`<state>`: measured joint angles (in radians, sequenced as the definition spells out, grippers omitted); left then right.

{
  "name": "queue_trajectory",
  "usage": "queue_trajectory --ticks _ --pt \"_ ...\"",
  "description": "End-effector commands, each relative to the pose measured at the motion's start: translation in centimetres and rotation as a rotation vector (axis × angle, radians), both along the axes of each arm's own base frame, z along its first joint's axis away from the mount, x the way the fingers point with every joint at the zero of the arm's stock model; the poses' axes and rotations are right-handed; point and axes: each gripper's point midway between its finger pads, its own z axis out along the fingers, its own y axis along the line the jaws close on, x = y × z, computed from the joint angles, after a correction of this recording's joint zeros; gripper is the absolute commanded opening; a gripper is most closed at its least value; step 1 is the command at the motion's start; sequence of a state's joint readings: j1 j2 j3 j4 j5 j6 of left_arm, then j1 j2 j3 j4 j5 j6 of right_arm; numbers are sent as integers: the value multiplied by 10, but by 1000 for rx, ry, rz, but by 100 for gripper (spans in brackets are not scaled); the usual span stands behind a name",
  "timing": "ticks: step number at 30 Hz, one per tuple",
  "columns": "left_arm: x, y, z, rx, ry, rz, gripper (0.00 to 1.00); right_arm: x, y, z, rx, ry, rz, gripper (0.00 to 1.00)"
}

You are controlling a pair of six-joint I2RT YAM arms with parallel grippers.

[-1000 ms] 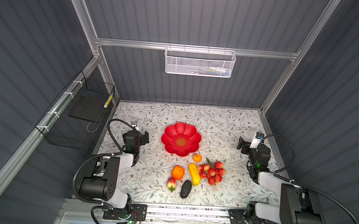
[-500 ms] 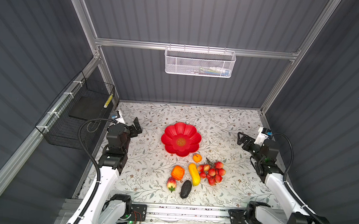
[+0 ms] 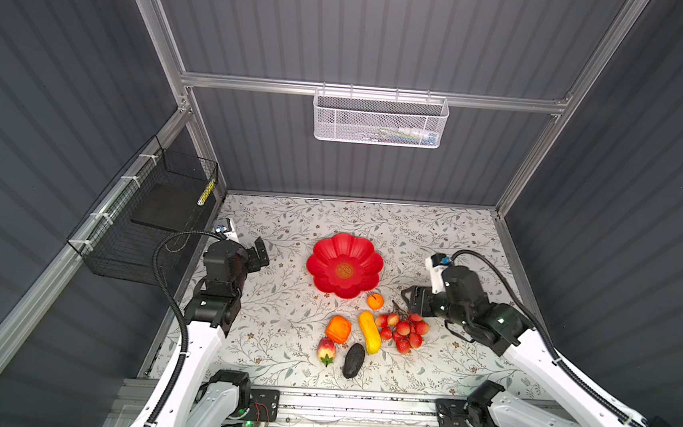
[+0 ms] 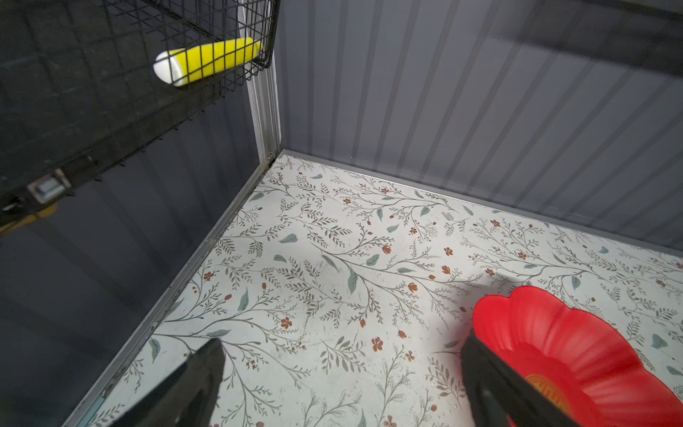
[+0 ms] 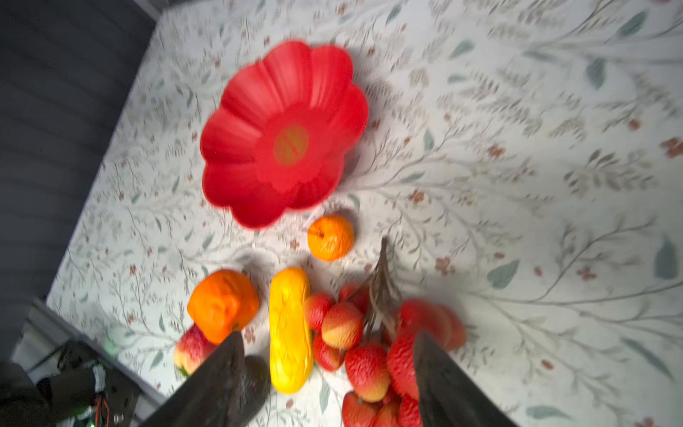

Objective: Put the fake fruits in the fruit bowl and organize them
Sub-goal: 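Grasp the yellow squash with the right gripper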

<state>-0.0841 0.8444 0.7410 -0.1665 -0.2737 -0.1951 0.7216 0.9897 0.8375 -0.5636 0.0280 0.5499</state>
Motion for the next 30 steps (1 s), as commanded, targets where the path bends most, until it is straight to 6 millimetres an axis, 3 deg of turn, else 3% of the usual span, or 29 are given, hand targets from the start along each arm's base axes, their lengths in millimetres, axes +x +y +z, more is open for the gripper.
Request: queue_trajectory --ticks 1,5,11,30 --pt "-7 5 1 10 -6 20 100 -23 11 -19 -80 103 -27 69" --pt "-7 5 2 14 0 14 100 -43 44 -45 -111 192 31 66" --pt "-8 3 -1 6 7 10 100 -52 78 -62 -118 232 90 62" --pt "-7 1 -4 -1 14 -4 100 -28 107 -128 -271 316 109 61"
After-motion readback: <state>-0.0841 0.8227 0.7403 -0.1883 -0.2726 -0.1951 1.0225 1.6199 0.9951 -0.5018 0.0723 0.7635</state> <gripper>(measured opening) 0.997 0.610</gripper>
